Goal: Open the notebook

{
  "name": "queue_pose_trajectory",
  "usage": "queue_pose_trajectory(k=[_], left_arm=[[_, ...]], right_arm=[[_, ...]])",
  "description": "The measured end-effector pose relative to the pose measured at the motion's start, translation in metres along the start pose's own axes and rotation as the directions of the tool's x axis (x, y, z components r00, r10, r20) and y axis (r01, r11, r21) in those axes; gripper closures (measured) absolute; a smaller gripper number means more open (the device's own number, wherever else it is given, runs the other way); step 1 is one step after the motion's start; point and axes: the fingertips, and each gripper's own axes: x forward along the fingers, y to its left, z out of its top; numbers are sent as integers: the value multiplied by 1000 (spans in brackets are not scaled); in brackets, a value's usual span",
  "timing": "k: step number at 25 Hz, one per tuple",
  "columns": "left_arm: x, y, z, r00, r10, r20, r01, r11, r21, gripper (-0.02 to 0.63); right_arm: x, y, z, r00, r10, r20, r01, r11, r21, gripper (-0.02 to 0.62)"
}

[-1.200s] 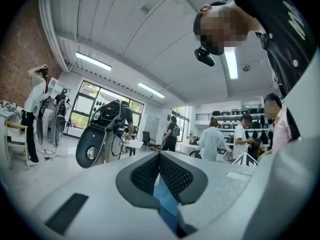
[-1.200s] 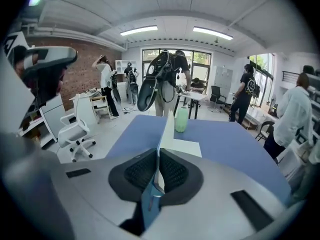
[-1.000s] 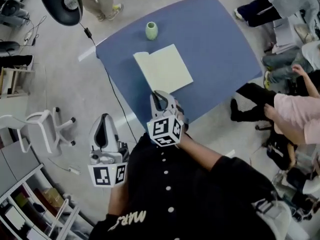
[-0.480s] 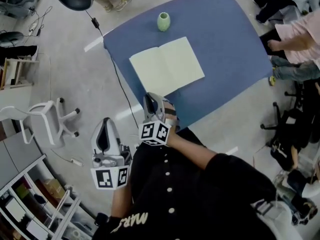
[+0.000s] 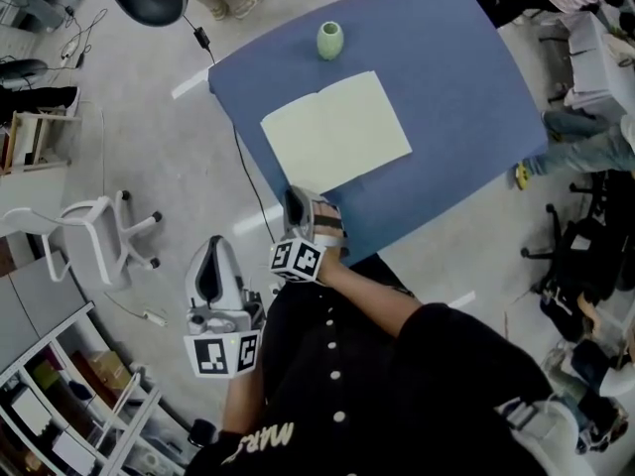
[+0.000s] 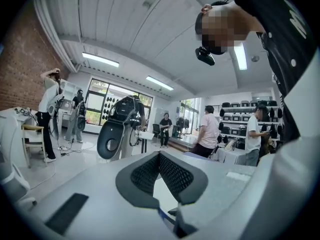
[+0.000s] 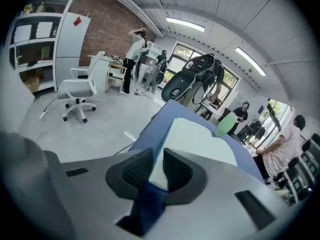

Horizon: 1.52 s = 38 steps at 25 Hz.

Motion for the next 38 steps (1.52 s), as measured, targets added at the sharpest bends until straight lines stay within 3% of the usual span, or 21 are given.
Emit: queue_pose_trajectory(k=[4, 11, 13, 18, 22, 26, 31, 38], left_arm=[[-1, 3, 8, 1000, 4, 8, -4, 1000, 4, 607], [5, 1, 15, 999, -9, 44, 9, 1000, 6, 607], [6, -4, 19, 998, -19, 61, 19, 1000, 11, 607], [1, -15, 47, 995, -52, 89, 51, 999, 15, 607], [0, -17, 69, 984, -92, 150, 87, 995, 37, 607], [-3, -25, 88, 974, -127, 185, 120, 992, 51, 607], [-5, -32, 111, 960, -159, 229, 147, 987, 68, 607], [-9, -47, 144, 937, -191, 292, 169, 980, 102, 607]], right_arm=[[3, 1, -6, 999, 18, -37, -17, 1000, 25, 524], [0, -8, -1, 987, 157, -37, -148, 971, 187, 474], [-11, -20, 5, 979, 201, 16, -198, 944, 265, 471], [-66, -68, 49, 927, 290, 239, -368, 828, 422, 534], [-111, -131, 88, 899, 189, 394, -366, 817, 445, 591], [-167, -200, 109, 879, 14, 477, -276, 831, 483, 591], [-236, -267, 124, 812, -160, 562, -156, 867, 473, 592], [-315, -324, 118, 707, -325, 628, -89, 841, 534, 592]])
